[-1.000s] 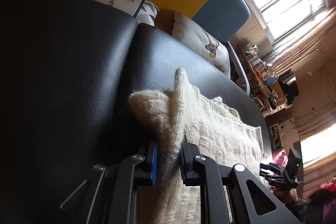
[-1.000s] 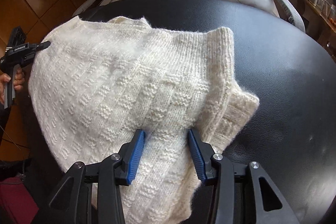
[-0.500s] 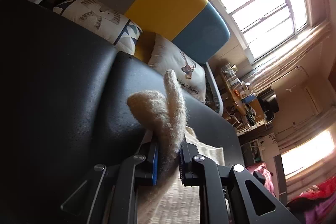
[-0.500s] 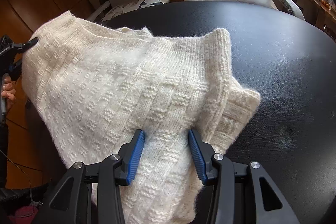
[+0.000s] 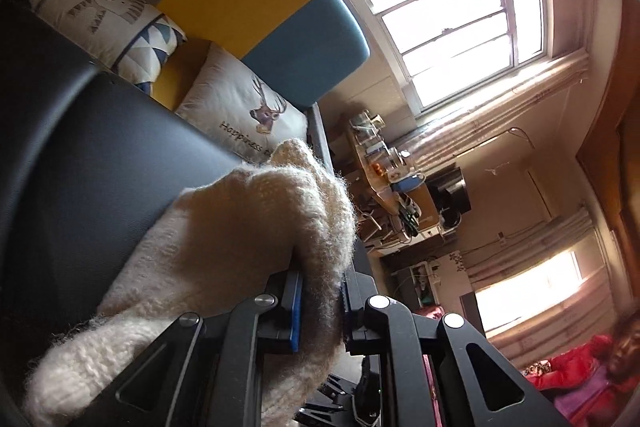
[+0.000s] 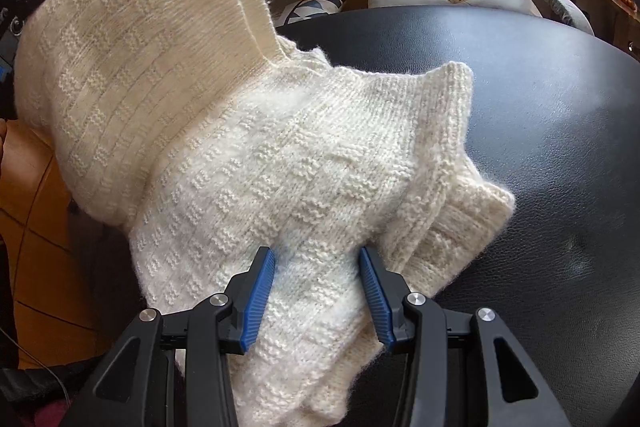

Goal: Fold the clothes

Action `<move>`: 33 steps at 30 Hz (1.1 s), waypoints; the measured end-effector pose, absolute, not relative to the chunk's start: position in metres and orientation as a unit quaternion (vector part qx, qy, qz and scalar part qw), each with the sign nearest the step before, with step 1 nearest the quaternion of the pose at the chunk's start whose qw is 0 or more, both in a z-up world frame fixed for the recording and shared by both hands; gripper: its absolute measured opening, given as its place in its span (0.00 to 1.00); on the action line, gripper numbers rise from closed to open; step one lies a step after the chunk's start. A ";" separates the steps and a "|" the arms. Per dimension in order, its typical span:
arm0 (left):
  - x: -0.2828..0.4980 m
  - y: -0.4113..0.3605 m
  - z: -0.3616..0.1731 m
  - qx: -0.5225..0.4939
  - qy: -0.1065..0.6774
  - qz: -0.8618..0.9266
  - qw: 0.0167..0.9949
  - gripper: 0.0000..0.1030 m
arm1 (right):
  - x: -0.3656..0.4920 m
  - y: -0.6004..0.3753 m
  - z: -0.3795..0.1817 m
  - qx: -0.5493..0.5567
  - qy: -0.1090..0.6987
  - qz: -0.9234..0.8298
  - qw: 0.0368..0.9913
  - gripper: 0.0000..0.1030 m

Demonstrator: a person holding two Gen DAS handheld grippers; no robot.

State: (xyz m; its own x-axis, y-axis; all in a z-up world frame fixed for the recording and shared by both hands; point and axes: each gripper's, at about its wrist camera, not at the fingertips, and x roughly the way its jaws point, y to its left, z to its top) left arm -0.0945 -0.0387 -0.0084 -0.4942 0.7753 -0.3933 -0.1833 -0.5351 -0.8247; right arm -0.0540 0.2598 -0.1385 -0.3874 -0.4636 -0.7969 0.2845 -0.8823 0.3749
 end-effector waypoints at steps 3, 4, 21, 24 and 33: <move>-0.097 0.000 -0.014 -0.416 -0.360 0.768 0.326 0.14 | -0.050 0.269 -0.140 0.499 -0.098 -0.829 0.235 0.45; -0.097 0.012 -0.017 -0.424 -0.354 0.765 0.330 0.14 | -0.049 0.271 -0.141 0.497 -0.099 -0.829 0.238 0.45; -0.067 0.115 -0.087 -0.530 -0.257 0.744 0.315 0.18 | -0.030 0.316 -0.152 0.457 -0.167 -0.827 0.283 0.43; -0.060 0.102 -0.067 -0.516 -0.296 0.724 0.348 0.23 | -0.024 0.330 -0.154 0.446 -0.189 -0.824 0.292 0.43; -0.070 -0.023 -0.033 -0.430 -0.309 0.797 0.289 0.43 | 0.040 0.375 -0.113 0.409 -0.189 -0.842 0.295 0.49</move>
